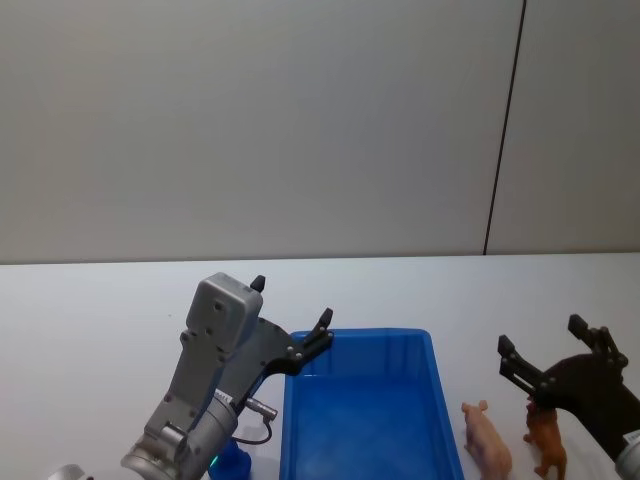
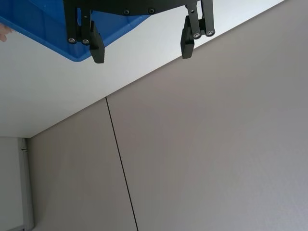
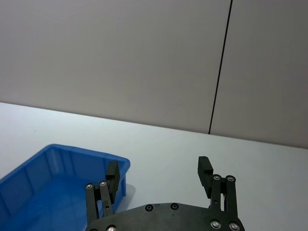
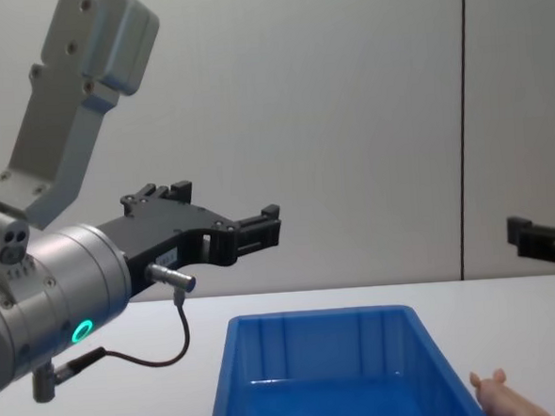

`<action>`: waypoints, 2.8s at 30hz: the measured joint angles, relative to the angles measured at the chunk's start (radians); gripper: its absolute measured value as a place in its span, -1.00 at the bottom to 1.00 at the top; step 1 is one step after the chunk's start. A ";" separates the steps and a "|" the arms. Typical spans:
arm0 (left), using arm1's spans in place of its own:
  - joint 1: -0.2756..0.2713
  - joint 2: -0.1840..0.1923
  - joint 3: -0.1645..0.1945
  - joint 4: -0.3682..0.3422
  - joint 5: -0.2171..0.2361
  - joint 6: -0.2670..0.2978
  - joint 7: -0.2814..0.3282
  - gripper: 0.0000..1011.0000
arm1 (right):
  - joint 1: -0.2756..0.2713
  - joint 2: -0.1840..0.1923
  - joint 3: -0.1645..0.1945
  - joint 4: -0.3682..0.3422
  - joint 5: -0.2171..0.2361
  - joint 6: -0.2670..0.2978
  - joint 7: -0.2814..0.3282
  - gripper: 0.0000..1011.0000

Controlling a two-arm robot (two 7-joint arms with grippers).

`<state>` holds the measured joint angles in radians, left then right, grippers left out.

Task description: Pick up the two dolls from the table and place them into the box.

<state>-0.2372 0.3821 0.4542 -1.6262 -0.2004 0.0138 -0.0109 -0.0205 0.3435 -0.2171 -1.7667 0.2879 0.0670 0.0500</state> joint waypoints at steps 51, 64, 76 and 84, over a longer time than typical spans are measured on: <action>0.000 0.000 0.000 0.000 0.000 0.000 0.000 0.98 | -0.045 -0.040 -0.014 0.114 -0.029 0.236 -0.098 0.59; 0.000 0.000 0.000 0.000 0.000 0.000 0.000 0.98 | -0.045 -0.054 -0.019 0.127 -0.046 0.232 -0.098 -0.28; 0.000 0.000 0.000 0.000 0.000 0.000 0.000 0.98 | -0.054 -0.055 -0.021 0.067 -0.085 0.194 -0.107 -0.43; 0.000 0.000 0.000 0.000 0.000 0.000 0.000 0.98 | -0.047 -0.060 -0.025 0.019 -0.114 0.157 -0.076 -0.43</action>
<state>-0.2372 0.3821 0.4542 -1.6262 -0.2004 0.0139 -0.0109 -0.0680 0.2838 -0.2423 -1.7482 0.1734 0.2238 -0.0263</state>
